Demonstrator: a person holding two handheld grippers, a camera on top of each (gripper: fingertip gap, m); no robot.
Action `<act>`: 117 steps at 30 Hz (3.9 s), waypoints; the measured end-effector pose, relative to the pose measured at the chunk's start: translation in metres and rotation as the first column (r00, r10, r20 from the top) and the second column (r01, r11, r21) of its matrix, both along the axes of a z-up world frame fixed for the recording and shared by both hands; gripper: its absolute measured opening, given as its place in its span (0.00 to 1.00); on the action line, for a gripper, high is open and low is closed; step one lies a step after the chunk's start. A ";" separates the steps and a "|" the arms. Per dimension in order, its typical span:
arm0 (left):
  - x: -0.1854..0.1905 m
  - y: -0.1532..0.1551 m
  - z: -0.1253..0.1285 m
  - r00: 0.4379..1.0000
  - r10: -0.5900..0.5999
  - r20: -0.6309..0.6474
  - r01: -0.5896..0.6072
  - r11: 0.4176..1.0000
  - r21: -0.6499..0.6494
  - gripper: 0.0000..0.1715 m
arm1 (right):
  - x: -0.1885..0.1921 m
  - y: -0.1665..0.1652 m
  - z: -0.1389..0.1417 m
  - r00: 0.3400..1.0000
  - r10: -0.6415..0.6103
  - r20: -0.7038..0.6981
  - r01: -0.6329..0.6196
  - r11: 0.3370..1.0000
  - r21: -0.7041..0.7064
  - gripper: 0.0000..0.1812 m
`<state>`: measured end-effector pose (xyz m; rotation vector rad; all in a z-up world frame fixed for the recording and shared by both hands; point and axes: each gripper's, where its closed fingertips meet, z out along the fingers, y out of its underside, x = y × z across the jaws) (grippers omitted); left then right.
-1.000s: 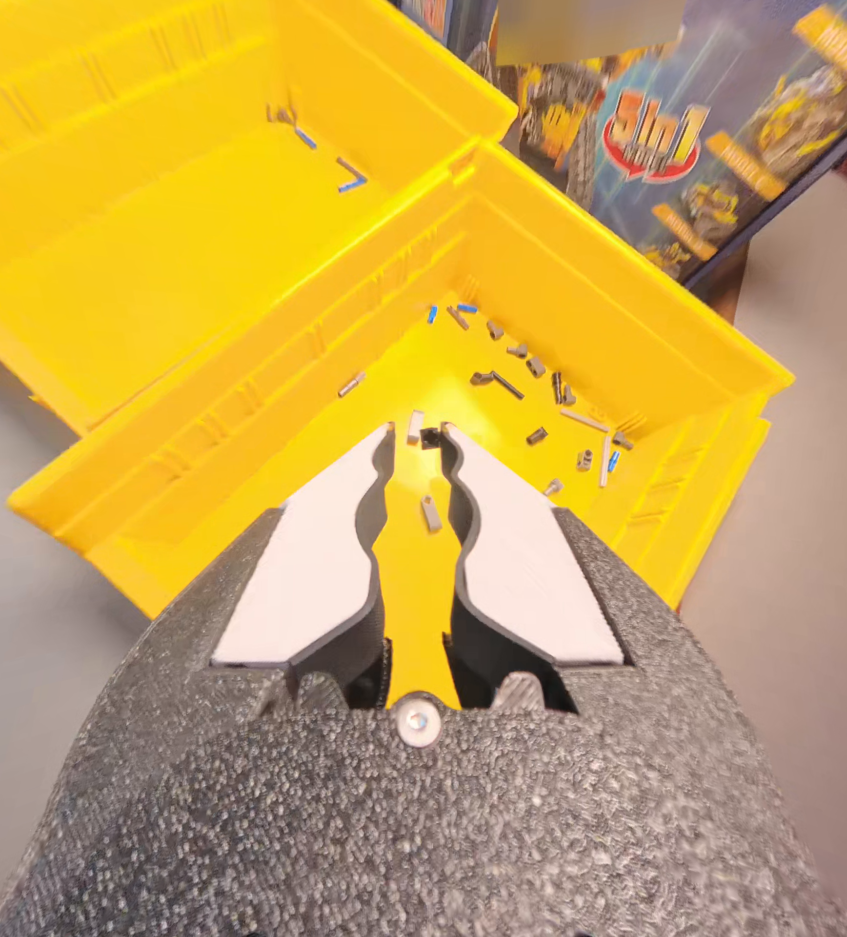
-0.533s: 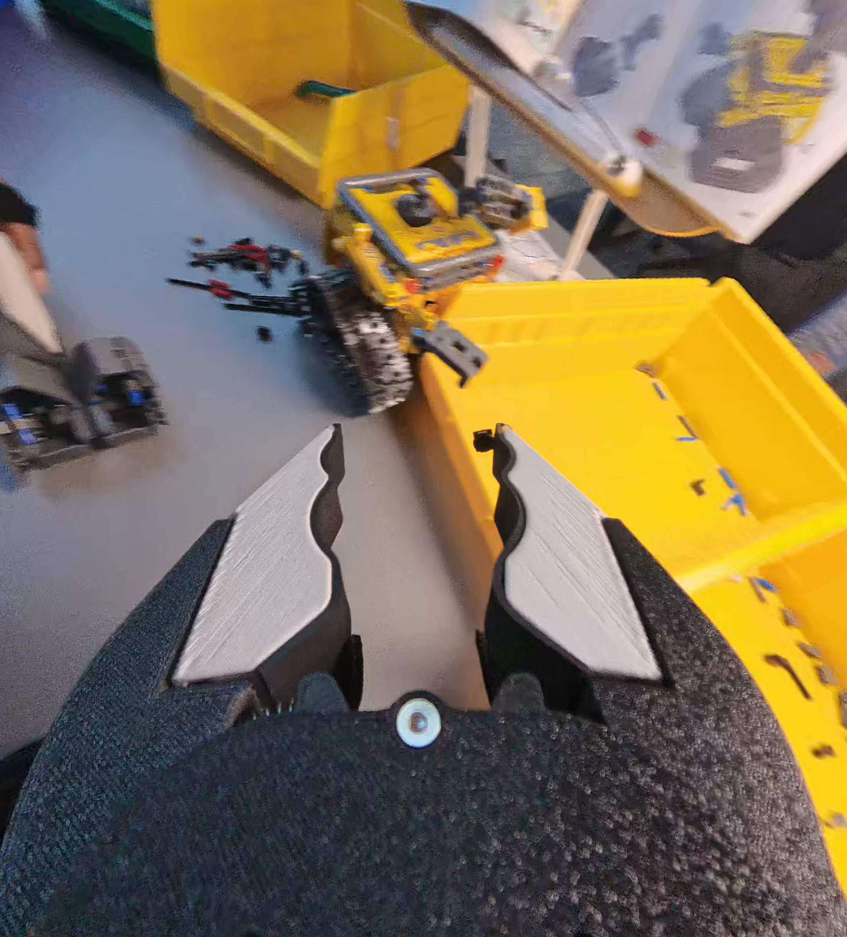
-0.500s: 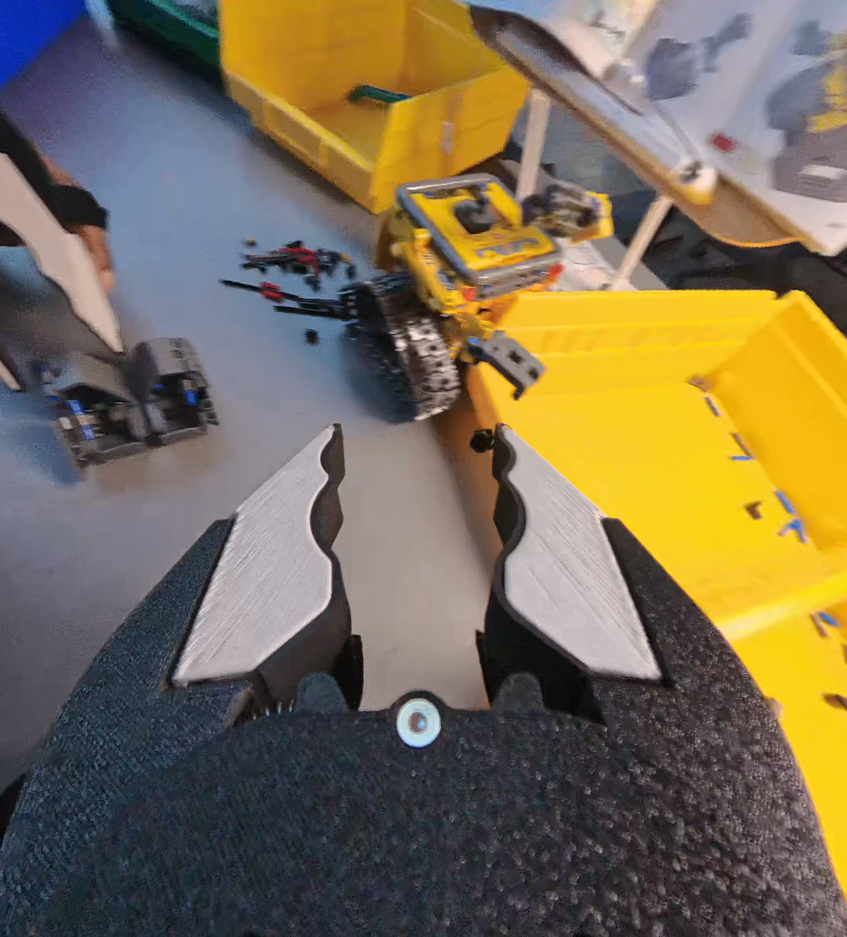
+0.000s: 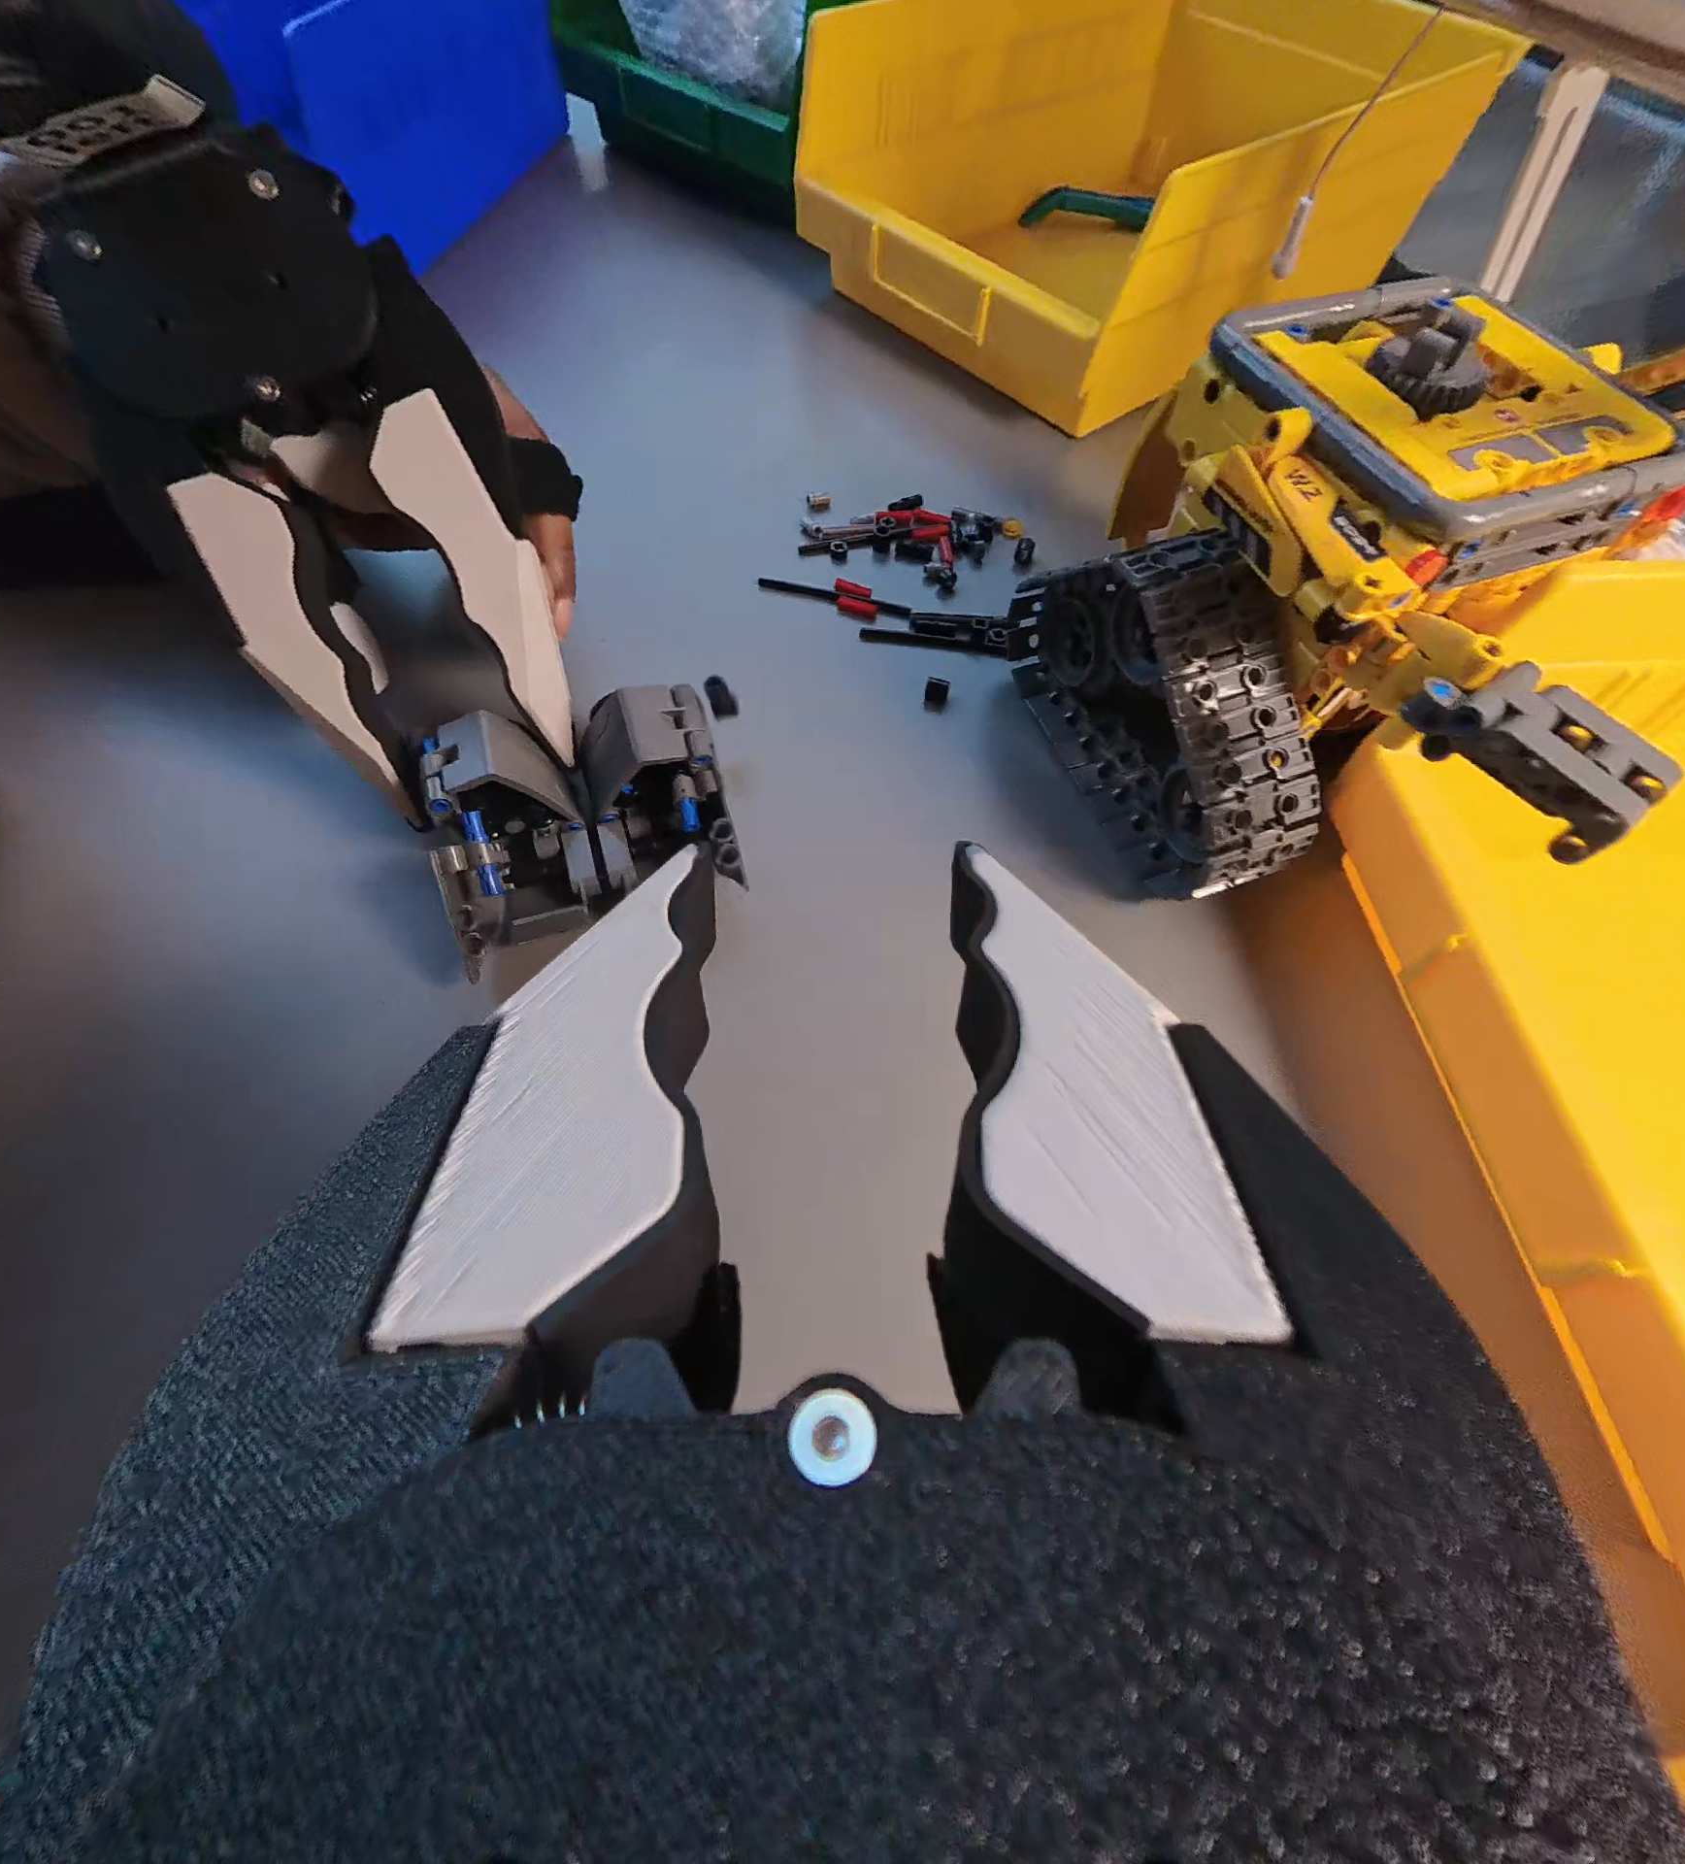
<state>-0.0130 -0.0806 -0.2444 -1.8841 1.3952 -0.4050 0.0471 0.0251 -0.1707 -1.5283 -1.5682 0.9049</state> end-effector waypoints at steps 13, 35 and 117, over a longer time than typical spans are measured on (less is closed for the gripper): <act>-0.076 0.046 0.033 0.917 0.314 0.246 -0.291 0.948 -0.127 0.21 | -0.063 -0.015 -0.020 0.993 0.116 0.021 -0.117 0.991 0.062 0.20; -0.014 0.045 0.079 0.980 0.094 0.173 -0.163 0.880 0.446 0.09 | -0.079 -0.062 0.009 0.959 0.189 -0.213 -0.246 0.926 -0.287 0.13; -0.061 0.028 -0.007 0.976 0.220 -0.010 -0.220 0.971 -0.092 0.11 | -0.038 -0.080 -0.048 0.924 0.380 0.045 -0.382 0.924 0.019 0.16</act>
